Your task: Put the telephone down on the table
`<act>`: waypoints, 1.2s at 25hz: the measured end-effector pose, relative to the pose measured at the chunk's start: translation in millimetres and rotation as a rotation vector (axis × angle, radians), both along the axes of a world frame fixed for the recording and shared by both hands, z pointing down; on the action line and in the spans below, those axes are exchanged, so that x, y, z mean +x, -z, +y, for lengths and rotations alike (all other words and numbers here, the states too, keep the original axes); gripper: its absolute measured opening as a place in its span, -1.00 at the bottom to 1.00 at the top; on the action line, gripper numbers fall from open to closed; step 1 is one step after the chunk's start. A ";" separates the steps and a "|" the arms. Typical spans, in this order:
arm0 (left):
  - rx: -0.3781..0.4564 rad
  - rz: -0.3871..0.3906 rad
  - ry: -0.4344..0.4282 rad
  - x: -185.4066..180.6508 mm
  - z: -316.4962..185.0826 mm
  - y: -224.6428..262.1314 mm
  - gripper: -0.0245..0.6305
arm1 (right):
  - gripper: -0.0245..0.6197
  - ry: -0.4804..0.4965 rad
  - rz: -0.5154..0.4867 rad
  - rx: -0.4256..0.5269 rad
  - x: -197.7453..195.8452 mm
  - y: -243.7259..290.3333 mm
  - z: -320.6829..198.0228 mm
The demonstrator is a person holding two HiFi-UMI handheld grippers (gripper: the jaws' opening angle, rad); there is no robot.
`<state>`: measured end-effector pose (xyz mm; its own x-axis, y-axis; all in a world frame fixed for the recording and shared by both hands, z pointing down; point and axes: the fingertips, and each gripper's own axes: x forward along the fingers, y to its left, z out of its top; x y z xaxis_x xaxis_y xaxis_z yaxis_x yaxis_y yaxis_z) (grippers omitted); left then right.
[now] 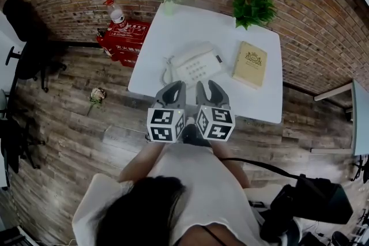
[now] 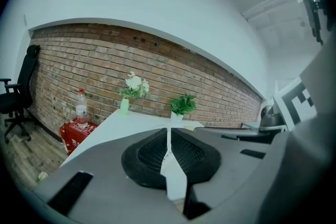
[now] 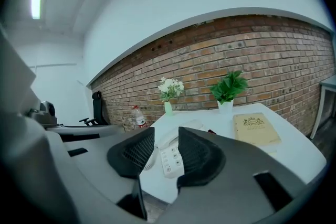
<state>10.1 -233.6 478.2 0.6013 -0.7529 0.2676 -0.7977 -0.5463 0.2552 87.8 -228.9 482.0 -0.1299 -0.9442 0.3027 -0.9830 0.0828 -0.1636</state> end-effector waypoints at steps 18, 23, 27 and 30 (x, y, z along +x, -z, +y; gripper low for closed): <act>0.010 -0.006 -0.013 4.9 11.8 -0.6 -0.80 | -0.81 0.002 0.112 0.030 -3.5 2.9 12.4; 0.013 -0.016 -0.017 7.2 14.6 -1.5 -0.80 | -0.82 0.010 0.127 0.027 -4.5 1.7 14.8; 0.012 -0.021 -0.017 9.2 16.7 -3.7 -0.80 | -0.84 0.016 0.128 0.018 -4.3 -1.0 16.3; 0.005 -0.024 -0.016 9.3 18.9 -5.8 -0.79 | -0.84 0.020 0.121 0.019 -4.4 -1.6 18.5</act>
<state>19.4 -214.8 484.1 0.6065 -0.7449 0.2781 -0.7949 -0.5602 0.2331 83.4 -210.5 483.6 -0.1124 -0.9475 0.2994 -0.9936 0.1046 -0.0418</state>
